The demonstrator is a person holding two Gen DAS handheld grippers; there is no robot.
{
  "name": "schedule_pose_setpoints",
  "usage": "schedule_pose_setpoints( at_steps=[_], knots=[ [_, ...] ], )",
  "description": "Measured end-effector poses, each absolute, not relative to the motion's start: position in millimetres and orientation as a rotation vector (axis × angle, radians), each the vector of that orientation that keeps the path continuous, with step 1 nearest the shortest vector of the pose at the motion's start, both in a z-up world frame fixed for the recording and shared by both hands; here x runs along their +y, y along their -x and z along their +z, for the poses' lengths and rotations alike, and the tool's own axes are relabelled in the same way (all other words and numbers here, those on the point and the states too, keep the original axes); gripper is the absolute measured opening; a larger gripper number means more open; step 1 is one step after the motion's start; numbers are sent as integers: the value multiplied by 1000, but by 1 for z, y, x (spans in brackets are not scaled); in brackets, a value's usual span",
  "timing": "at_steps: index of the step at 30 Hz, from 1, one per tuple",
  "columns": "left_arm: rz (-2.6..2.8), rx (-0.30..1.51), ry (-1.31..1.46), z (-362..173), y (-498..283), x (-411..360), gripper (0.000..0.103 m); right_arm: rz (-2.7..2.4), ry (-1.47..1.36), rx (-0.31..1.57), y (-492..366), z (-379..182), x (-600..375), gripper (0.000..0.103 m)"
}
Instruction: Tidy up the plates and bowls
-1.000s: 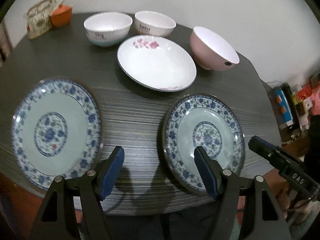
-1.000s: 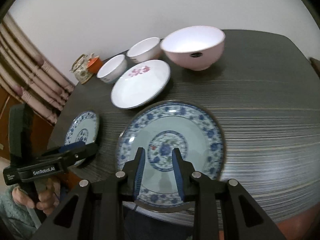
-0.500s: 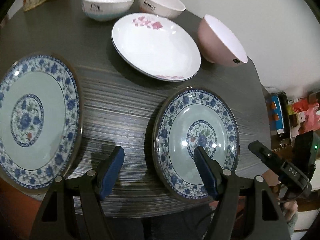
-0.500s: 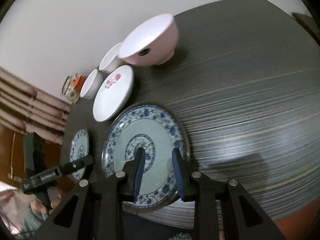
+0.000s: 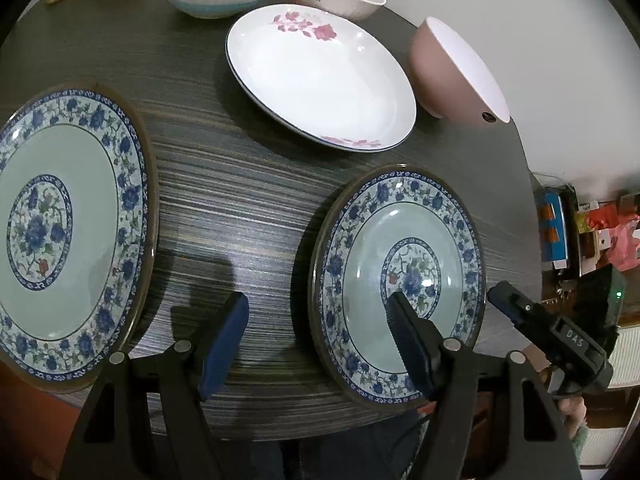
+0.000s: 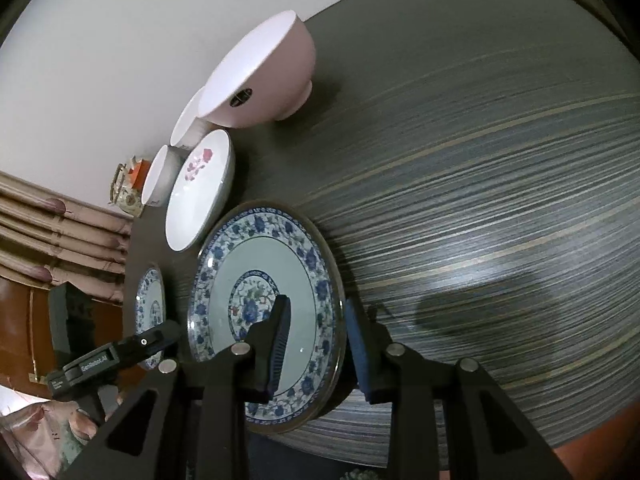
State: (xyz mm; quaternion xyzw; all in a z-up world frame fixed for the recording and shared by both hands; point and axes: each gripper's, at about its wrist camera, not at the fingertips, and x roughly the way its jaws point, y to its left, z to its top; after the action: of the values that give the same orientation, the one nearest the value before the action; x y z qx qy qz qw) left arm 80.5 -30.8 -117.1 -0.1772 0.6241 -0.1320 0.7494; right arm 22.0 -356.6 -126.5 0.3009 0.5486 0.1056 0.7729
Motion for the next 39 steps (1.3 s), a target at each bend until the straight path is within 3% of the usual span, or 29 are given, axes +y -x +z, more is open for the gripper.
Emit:
schedule_pose_setpoints(
  at_steps=[12, 23, 26, 39],
  knots=[
    [-312, 1393, 395, -125, -83, -41, 53, 241, -630, 1209, -27, -135, -352, 28],
    [-334, 1403, 401, -130, -85, -48, 33, 247, -649, 1216, -30, -140, -352, 28],
    [-329, 1403, 400, -131, -86, -49, 29, 237, -656, 1215, -31, -142, -354, 21],
    [-317, 1399, 388, -136, -89, -49, 16, 225, -652, 1234, -34, -149, -350, 13]
  ],
)
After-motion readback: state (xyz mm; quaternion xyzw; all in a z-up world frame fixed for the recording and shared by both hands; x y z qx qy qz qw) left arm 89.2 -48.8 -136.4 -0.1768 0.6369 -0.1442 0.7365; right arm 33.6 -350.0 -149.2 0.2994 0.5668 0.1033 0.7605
